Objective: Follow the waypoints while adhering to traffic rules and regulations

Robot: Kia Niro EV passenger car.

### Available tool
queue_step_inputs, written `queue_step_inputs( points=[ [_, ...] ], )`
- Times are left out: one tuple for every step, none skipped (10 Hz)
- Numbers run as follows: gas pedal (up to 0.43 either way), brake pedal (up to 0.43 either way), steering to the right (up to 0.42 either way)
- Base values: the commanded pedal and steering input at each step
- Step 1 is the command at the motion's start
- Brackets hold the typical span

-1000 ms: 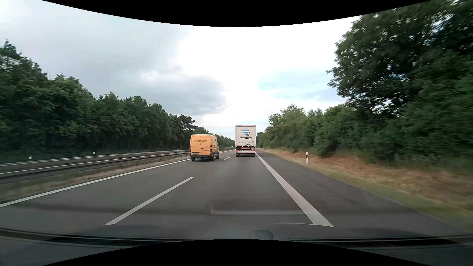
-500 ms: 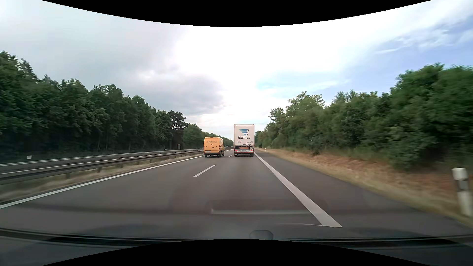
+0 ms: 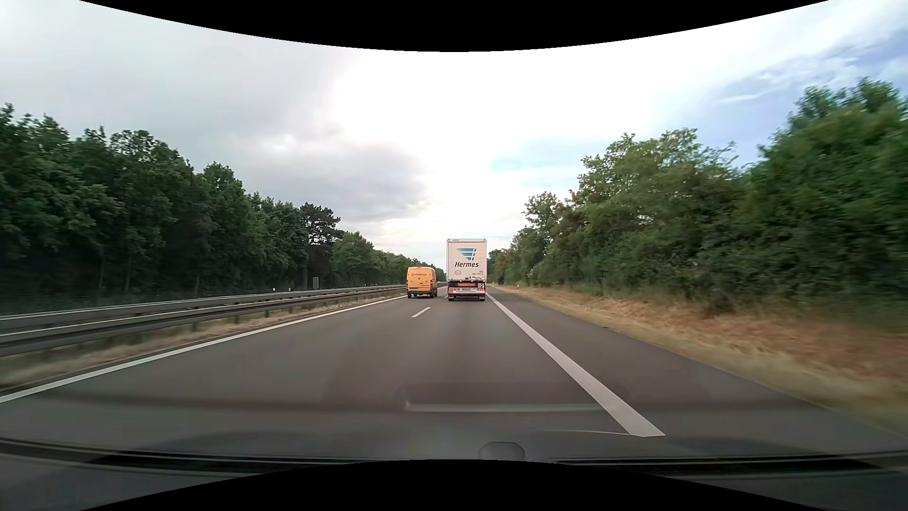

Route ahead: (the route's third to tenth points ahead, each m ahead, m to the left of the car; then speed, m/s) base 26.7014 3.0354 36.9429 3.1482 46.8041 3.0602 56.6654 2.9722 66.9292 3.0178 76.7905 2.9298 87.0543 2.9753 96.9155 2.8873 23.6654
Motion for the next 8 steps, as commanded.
queue_step_inputs(
  points=[
    [0.169, 0.0, 0.0],
    [0.169, 0.0, 0.0],
    [0.169, 0.0, -0.001],
    [0.169, 0.0, -0.002],
    [0.169, 0.0, -0.004],
    [0.169, 0.0, -0.004],
    [0.169, 0.0, -0.005],
    [0.169, 0.0, -0.005]
  ],
)
